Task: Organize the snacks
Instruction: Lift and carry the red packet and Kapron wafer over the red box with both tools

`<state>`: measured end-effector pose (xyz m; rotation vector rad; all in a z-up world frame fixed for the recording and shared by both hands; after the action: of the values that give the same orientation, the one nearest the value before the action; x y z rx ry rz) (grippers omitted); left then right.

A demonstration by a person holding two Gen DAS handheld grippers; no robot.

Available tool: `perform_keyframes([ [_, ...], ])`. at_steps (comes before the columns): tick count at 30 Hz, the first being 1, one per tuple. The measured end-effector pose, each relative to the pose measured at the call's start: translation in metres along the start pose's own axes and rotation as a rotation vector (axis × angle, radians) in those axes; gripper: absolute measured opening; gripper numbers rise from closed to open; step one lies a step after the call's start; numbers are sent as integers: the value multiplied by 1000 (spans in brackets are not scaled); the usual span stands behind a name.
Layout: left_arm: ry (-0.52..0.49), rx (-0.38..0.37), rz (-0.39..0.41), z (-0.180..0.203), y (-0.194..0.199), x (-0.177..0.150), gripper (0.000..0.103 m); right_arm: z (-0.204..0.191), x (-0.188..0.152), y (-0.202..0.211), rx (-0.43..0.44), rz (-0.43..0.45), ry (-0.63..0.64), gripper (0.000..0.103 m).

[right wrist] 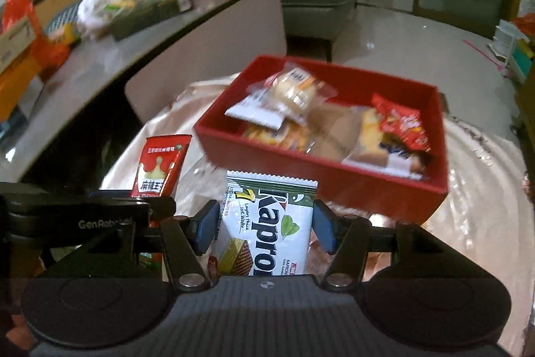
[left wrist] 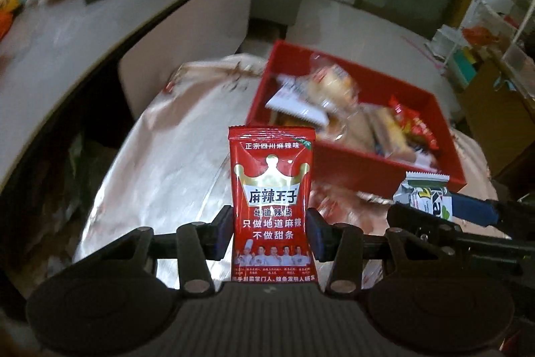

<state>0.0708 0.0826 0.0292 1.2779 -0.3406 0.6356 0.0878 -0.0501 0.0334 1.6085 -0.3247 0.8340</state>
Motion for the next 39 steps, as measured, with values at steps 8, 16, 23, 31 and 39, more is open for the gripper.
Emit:
perform_keyframes([
  [8,-54,-16,62,24,-2,28,39,26,25,9,-36,73,-43,66],
  [16,-73,-34,88,38,-16,55,39,44,50,7,-67,121,-67,66],
  [23,-99,-33,115,52,-31,77,39,59,69,-5,-102,140,-84,66],
  [31,-123,-14,128,65,-53,93,39,67,83,-23,-111,143,-104,66],
  [39,-122,10,129,63,-72,104,39,76,88,-43,-128,117,-107,66],
])
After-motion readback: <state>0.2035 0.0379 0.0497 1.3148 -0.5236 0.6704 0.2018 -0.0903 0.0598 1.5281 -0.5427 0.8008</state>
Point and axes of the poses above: each gripper's, at about its wrist camera, not at the fingertips, and y roughly against the way its jaws point, z to its right, x to its top, the point moved 1 cm from there along -y, roughly the way its jaws point, and after that the axes turned 9 degrees about -x, right-handed, at the moved point
